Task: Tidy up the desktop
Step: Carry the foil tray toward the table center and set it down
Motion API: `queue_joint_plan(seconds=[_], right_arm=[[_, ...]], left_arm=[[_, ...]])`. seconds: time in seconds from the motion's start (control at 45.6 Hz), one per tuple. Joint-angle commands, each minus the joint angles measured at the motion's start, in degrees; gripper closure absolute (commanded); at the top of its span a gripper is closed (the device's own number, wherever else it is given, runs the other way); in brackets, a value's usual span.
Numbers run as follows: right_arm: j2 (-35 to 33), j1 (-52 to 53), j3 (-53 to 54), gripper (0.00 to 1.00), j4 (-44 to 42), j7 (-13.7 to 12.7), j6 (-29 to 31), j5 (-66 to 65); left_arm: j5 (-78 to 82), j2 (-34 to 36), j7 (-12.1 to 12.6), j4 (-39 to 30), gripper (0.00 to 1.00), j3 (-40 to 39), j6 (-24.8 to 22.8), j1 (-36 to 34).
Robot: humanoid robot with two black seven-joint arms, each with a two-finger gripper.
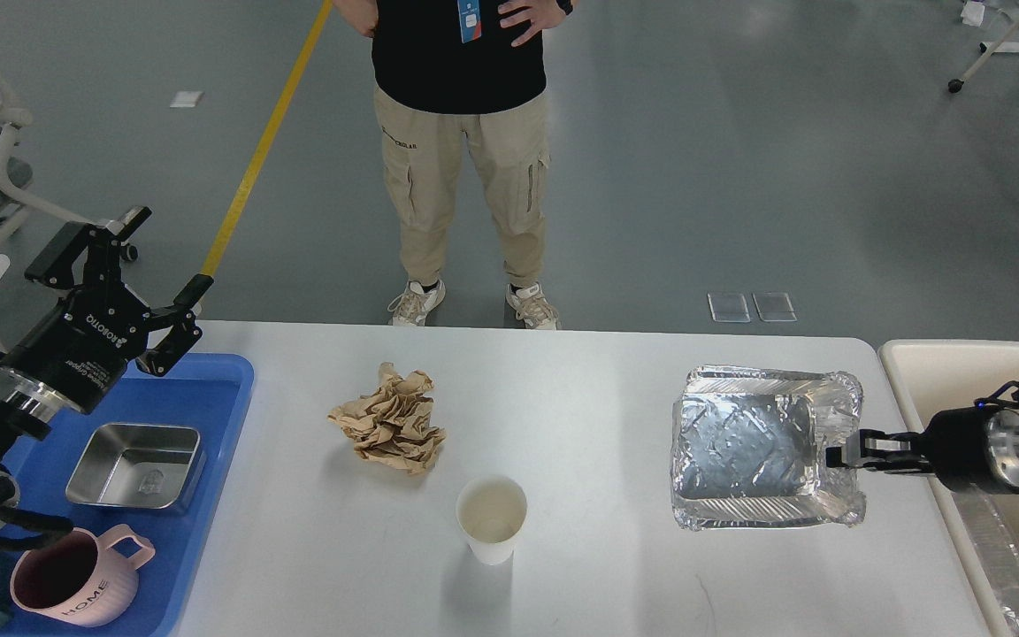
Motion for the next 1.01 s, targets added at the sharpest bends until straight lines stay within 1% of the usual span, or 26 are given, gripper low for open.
queue_joint_plan(seconds=[0.0, 0.153, 0.395, 0.482, 0.68, 0.877, 0.987], right_arm=[[4.87, 3.89, -1.63, 1.00, -5.20, -0.08, 1.32, 2.22], [10.76, 6.53, -2.59, 1.00, -10.74, -1.40, 3.43, 10.49], [16.65, 7.94, -10.15, 1.00, -15.22, -2.45, 7.56, 11.11], [17.88, 8.81, -12.96, 1.00, -15.84, -3.24, 7.83, 11.02], [20.17, 13.12, -19.38, 1.00, -16.72, -3.24, 8.97, 11.19], [21.14, 15.67, -20.00, 1.00, -17.95, -3.24, 11.96, 11.37], [21.67, 16.02, -20.00, 1.00, -19.00, -3.24, 12.66, 11.46]], left_arm=[[2.11, -0.47, -0.19, 0.04, 0.03, -0.08, 0.01, 0.07], [2.20, -0.56, -0.36, 0.04, 0.03, -0.08, 0.01, 0.16], [2.28, -0.38, -0.36, 0.13, 0.03, -0.08, -0.08, 0.16], [2.29, -0.38, -0.36, 0.13, 0.03, -0.08, -0.08, 0.16], [5.35, -0.38, -0.36, 0.13, 0.03, -0.08, -0.70, -0.37], [6.86, -0.56, -0.36, 0.13, 0.03, 0.00, -0.78, -0.28], [6.94, -0.56, -0.36, 0.13, 0.03, 0.00, -0.78, -0.11]])
